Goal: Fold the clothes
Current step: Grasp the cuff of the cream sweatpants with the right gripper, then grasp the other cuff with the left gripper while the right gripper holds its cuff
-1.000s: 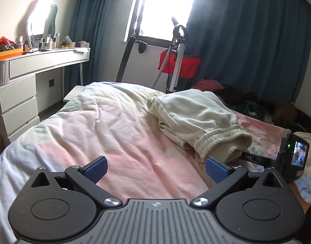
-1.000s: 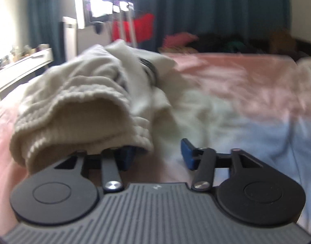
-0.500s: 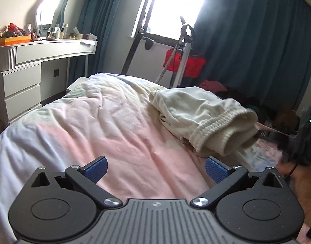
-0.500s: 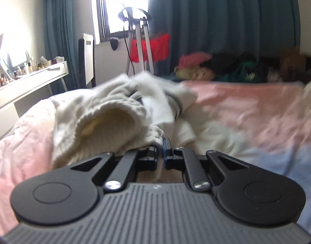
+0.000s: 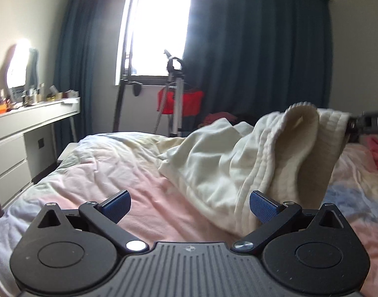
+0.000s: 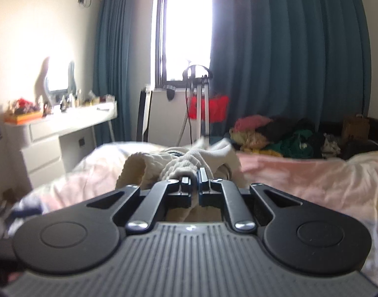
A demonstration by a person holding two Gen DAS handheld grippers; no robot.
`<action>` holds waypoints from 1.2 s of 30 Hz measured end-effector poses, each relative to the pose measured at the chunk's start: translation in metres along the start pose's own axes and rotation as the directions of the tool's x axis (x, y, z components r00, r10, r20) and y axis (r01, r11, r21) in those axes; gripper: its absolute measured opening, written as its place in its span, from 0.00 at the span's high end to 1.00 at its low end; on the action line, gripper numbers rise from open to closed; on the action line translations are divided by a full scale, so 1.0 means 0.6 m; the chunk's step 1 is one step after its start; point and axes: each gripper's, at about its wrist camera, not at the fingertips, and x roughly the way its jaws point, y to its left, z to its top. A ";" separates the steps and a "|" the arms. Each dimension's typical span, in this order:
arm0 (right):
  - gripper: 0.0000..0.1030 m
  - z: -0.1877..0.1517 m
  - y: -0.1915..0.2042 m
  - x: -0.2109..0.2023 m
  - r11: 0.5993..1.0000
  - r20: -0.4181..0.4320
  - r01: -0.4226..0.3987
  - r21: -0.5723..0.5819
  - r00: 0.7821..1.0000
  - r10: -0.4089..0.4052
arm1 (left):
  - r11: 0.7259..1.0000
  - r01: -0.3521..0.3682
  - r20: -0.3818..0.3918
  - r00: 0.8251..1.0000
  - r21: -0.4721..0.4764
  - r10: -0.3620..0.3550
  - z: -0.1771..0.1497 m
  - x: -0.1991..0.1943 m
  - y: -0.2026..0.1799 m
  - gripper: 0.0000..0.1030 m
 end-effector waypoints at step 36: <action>0.28 -0.215 -0.129 0.104 0.851 -0.548 0.115 0.512 0.807 0.220 | 0.999 -0.032 0.062 0.997 -0.043 0.034 0.027 0.154 -0.030 0.01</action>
